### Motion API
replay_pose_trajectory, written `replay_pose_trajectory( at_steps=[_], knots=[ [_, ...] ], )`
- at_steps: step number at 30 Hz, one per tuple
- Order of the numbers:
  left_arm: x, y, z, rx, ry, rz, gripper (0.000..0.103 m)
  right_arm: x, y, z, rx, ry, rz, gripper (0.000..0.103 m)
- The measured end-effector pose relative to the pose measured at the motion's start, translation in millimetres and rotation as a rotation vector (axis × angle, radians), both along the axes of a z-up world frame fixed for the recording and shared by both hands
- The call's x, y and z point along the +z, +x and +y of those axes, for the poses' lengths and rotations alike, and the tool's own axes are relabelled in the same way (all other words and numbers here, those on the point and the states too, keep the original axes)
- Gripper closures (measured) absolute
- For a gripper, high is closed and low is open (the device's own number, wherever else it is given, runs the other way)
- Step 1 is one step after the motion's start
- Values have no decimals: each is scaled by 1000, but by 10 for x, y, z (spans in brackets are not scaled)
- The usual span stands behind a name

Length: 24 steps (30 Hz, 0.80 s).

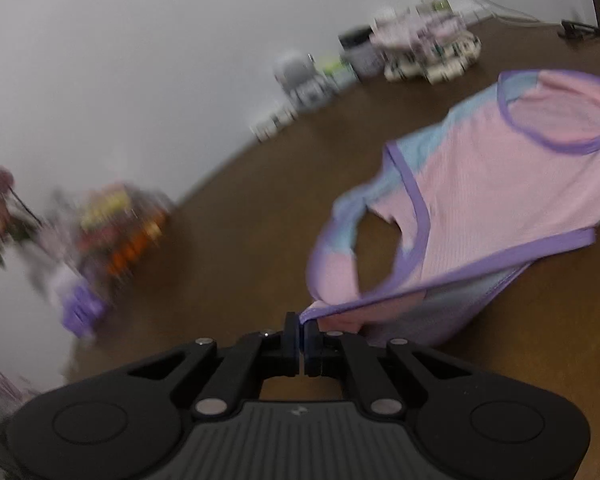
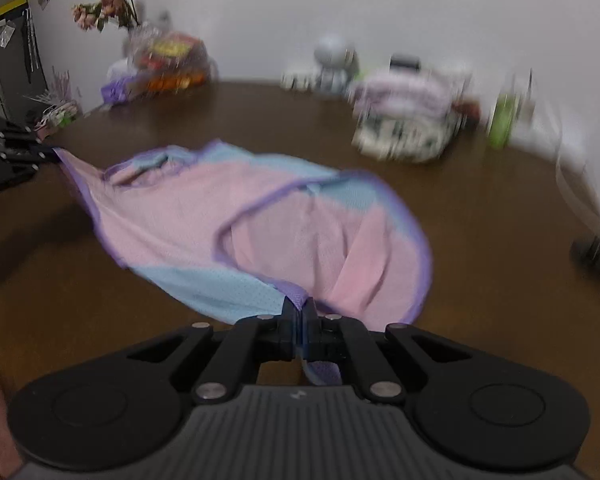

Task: Fold clothes
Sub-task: 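Lift the garment by its hem with both grippers and shake it out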

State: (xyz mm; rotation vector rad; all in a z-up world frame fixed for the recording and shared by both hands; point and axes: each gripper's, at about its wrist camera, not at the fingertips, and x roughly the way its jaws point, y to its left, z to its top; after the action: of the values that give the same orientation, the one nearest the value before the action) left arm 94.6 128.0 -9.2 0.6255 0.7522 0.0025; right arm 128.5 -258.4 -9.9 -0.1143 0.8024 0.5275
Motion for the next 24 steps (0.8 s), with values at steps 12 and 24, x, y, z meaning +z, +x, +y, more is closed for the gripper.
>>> replay_pose_trajectory(
  at_steps=[12,24],
  knots=[
    [30,-315,-84,-52,-58,-12,102,-150,-217,-131,-66,37,22,99],
    [137,-504,-226,-131,-146,-91,102,120,-340,358,72,99,-57,70]
  ],
)
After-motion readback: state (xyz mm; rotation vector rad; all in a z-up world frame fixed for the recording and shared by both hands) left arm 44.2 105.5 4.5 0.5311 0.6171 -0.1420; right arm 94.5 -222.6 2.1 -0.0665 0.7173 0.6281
